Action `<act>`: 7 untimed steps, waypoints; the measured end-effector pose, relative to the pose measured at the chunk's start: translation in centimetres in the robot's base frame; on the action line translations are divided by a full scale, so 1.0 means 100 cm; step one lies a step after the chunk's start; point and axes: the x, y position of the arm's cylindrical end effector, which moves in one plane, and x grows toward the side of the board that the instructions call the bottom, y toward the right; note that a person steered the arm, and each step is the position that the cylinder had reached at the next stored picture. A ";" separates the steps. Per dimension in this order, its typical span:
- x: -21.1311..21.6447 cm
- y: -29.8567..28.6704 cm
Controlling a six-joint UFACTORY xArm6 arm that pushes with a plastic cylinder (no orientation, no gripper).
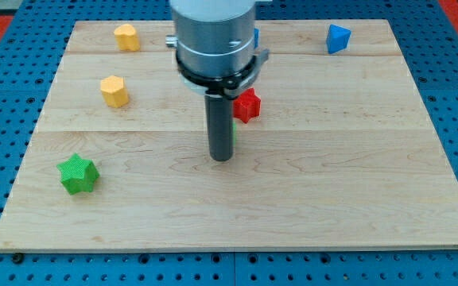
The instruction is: Slide the red star to the bottom left of the red circle
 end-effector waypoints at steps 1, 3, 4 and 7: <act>0.007 0.005; -0.052 0.123; -0.092 0.094; -0.087 0.086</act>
